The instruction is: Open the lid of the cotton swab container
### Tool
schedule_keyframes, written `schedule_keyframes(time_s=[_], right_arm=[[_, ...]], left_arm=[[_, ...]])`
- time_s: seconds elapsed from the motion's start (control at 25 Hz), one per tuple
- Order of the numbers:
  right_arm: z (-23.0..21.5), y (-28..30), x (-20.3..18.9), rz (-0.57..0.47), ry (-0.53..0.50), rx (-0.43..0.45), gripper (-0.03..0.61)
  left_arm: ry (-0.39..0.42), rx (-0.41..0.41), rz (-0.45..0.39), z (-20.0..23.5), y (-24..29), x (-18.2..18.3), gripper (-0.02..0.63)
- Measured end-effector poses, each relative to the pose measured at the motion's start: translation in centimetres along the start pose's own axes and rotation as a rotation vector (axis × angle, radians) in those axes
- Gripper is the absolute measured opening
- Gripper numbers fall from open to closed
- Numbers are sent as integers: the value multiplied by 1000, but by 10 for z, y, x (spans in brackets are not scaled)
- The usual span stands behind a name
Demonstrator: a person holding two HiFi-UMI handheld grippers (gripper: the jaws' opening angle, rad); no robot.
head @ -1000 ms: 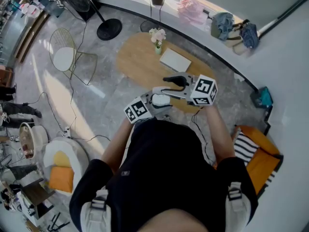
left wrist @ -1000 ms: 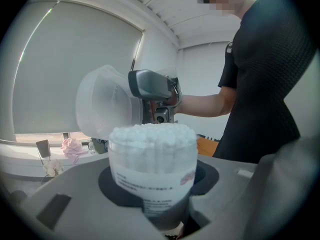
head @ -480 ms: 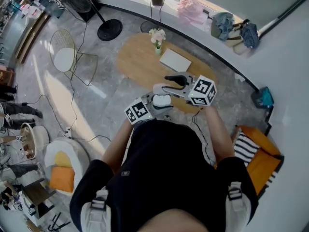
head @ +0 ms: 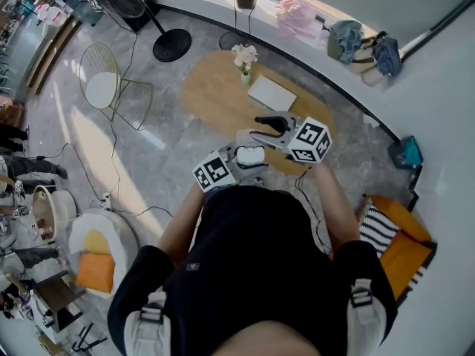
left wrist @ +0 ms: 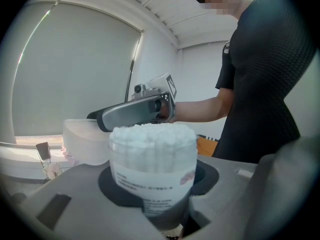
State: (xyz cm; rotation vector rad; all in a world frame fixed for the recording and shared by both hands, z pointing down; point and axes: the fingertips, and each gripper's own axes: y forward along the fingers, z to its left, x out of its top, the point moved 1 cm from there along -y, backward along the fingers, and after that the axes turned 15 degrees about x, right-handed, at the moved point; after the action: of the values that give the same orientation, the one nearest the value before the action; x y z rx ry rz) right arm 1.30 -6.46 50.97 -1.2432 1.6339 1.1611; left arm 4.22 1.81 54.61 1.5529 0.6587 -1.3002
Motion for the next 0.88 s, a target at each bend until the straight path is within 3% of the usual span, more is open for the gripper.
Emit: schedule_keyframes(time_s=[0.68,0.88], right_arm=[[15,-2,14,-53,-39,43,158],[15,-10,15,-50,-56,-6,142]], left_arm=[[-42,45,9,6,-12,-7,192],[-50,80,15,19,-24,-9,192]])
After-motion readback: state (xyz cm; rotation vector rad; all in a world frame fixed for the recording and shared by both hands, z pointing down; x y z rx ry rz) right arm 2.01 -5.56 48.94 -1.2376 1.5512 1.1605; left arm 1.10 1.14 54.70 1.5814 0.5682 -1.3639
